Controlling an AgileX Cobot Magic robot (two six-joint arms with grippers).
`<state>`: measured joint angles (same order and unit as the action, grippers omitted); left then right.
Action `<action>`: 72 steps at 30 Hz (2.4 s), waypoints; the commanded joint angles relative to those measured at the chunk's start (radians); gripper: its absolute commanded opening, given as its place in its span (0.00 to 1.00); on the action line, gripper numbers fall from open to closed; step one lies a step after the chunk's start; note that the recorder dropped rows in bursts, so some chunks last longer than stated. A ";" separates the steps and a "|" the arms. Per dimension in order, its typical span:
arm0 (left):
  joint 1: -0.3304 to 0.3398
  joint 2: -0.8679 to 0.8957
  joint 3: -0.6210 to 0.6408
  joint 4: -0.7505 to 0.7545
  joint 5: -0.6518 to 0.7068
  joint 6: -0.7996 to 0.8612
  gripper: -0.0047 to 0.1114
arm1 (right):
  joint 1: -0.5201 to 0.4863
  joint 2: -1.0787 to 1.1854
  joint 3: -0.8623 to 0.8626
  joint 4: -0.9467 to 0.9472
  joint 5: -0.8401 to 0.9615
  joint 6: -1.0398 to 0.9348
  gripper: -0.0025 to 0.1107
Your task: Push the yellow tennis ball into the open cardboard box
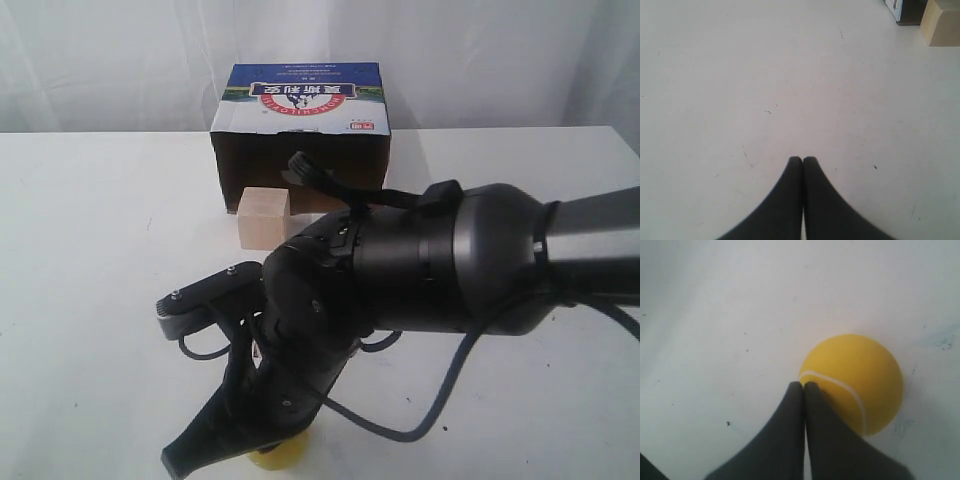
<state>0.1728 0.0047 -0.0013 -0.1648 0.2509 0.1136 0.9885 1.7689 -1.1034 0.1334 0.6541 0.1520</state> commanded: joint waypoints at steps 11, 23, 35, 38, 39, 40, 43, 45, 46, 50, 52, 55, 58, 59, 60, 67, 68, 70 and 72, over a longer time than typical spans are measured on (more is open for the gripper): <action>0.001 -0.005 0.001 -0.010 0.005 -0.004 0.04 | -0.003 0.001 -0.001 -0.335 0.043 0.201 0.02; 0.001 -0.005 0.001 -0.010 0.005 -0.002 0.04 | -0.003 -0.018 -0.007 -0.633 0.055 0.433 0.02; 0.001 -0.005 0.001 -0.010 0.005 -0.002 0.04 | -0.003 -0.120 0.016 -0.609 0.054 0.455 0.02; 0.001 -0.005 0.001 -0.010 0.005 -0.002 0.04 | -0.055 -0.120 0.022 -0.623 0.023 0.455 0.02; 0.001 -0.005 0.001 -0.010 0.005 -0.002 0.04 | -0.095 -0.120 0.022 -0.623 0.007 0.455 0.02; 0.001 -0.005 0.001 -0.010 0.005 -0.002 0.04 | -0.150 -0.120 0.022 -0.617 -0.016 0.455 0.02; 0.001 -0.005 0.001 -0.010 0.005 -0.002 0.04 | -0.257 -0.120 0.022 -0.450 -0.077 0.293 0.02; 0.001 -0.005 0.001 -0.010 0.005 -0.002 0.04 | -0.282 -0.121 0.022 -0.277 -0.077 0.095 0.02; 0.001 -0.005 0.001 -0.010 0.005 -0.002 0.04 | -0.291 -0.121 0.022 -0.239 -0.082 0.050 0.02; 0.001 -0.005 0.001 -0.010 0.005 -0.002 0.04 | -0.307 -0.109 0.022 -0.239 -0.109 0.055 0.02; 0.001 -0.005 0.001 -0.010 0.005 -0.002 0.04 | -0.320 -0.100 0.022 -0.239 -0.109 0.066 0.02; 0.001 -0.005 0.001 -0.010 0.005 -0.002 0.04 | -0.348 -0.083 0.022 -0.246 -0.117 0.077 0.02; 0.001 -0.005 0.001 -0.010 0.005 -0.002 0.04 | -0.393 -0.067 0.022 -0.267 -0.154 0.080 0.02; 0.001 -0.005 0.001 -0.010 0.005 -0.002 0.04 | -0.410 -0.062 0.022 -0.267 -0.174 0.080 0.02; 0.001 -0.005 0.001 -0.010 0.005 -0.002 0.04 | -0.427 -0.054 0.022 -0.267 -0.197 0.089 0.02; 0.001 -0.005 0.001 -0.010 0.005 -0.002 0.04 | -0.512 0.027 0.016 -0.263 -0.314 0.091 0.02; 0.001 -0.005 0.001 -0.010 0.005 -0.002 0.04 | -0.515 0.041 0.011 -0.263 -0.308 0.091 0.02; 0.001 -0.005 0.001 -0.010 0.005 -0.002 0.04 | -0.518 0.069 0.007 -0.263 -0.285 0.088 0.02; 0.001 -0.005 0.001 -0.010 0.005 -0.002 0.04 | -0.518 0.073 0.007 -0.263 -0.283 0.088 0.02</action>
<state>0.1728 0.0047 -0.0013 -0.1648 0.2509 0.1136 0.4778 1.8286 -1.0975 -0.1286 0.3597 0.2409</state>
